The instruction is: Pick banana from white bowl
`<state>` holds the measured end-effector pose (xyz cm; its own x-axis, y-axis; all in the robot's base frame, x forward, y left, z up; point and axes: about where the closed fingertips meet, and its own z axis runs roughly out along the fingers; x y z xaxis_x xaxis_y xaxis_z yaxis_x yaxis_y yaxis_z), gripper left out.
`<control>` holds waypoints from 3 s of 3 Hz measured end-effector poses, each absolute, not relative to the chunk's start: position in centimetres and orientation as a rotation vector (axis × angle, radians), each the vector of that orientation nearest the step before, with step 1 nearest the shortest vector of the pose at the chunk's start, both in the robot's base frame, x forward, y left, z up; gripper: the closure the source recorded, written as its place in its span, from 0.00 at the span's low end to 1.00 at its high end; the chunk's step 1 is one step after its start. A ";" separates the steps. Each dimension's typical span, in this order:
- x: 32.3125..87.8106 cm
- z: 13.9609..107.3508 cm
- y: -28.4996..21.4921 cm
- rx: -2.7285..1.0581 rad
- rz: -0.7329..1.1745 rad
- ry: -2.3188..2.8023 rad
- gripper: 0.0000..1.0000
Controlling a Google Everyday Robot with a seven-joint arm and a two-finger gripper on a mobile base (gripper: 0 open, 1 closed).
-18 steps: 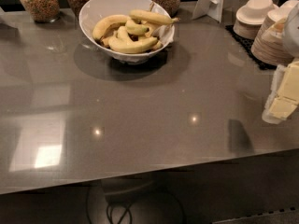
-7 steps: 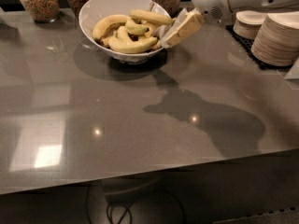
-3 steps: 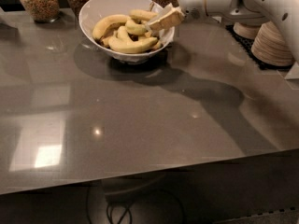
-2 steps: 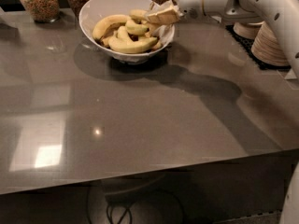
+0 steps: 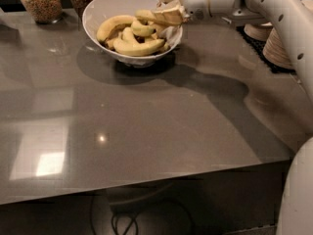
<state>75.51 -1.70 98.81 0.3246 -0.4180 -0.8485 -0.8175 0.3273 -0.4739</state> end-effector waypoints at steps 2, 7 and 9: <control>77.8 97.0 -0.3 -1.344 0.403 1.300 0.40; 80.5 92.6 -3.3 -1.369 0.352 1.448 0.50; 80.3 92.7 -3.4 -1.363 0.347 1.464 0.93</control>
Offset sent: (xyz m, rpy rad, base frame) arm 0.0397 0.0110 -0.0236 -0.0627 0.0246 0.0354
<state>80.31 -3.38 92.75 0.2073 -0.5459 -0.8118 -0.8520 0.3071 -0.4240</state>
